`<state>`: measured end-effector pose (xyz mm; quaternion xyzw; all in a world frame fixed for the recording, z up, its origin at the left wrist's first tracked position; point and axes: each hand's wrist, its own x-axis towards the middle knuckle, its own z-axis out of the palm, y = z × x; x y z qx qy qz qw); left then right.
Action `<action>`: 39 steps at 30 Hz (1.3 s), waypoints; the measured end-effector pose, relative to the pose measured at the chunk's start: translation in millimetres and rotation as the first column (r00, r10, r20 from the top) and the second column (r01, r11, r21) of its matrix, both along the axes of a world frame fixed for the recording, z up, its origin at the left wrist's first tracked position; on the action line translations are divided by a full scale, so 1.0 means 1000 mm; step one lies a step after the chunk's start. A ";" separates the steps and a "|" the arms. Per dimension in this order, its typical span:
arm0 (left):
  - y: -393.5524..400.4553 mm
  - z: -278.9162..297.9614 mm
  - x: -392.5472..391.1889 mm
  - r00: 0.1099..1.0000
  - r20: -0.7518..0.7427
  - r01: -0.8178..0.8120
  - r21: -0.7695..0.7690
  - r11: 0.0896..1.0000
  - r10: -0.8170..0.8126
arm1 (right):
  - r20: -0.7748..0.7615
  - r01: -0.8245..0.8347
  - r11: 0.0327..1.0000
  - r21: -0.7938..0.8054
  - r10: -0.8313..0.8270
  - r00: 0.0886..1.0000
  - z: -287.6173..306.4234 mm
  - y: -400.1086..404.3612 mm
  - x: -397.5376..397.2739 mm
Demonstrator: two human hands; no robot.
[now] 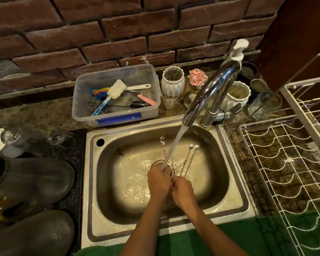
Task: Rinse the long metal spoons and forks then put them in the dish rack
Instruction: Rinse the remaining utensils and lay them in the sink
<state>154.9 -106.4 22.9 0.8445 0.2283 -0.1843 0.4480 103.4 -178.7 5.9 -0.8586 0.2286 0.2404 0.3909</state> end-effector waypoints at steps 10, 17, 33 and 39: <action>0.001 -0.015 0.004 0.995 -0.095 -0.009 -0.074 0.997 0.002 | -0.121 0.456 0.838 0.298 -0.441 0.889 -0.030 -0.001 0.006; 0.019 -0.033 -0.003 0.979 -0.175 -0.132 -0.183 0.974 0.100 | -0.199 0.472 0.879 -0.067 -0.475 0.857 -0.061 -0.038 0.019; 0.043 -0.052 -0.009 0.937 -0.294 -0.261 -0.232 0.937 0.188 | -0.283 0.612 0.787 -0.070 -0.605 0.745 -0.088 -0.037 0.029; 0.043 -0.045 -0.010 0.933 -0.313 -0.259 -0.246 0.934 0.176 | -0.313 0.562 0.827 -0.025 -0.541 0.781 -0.087 -0.043 0.026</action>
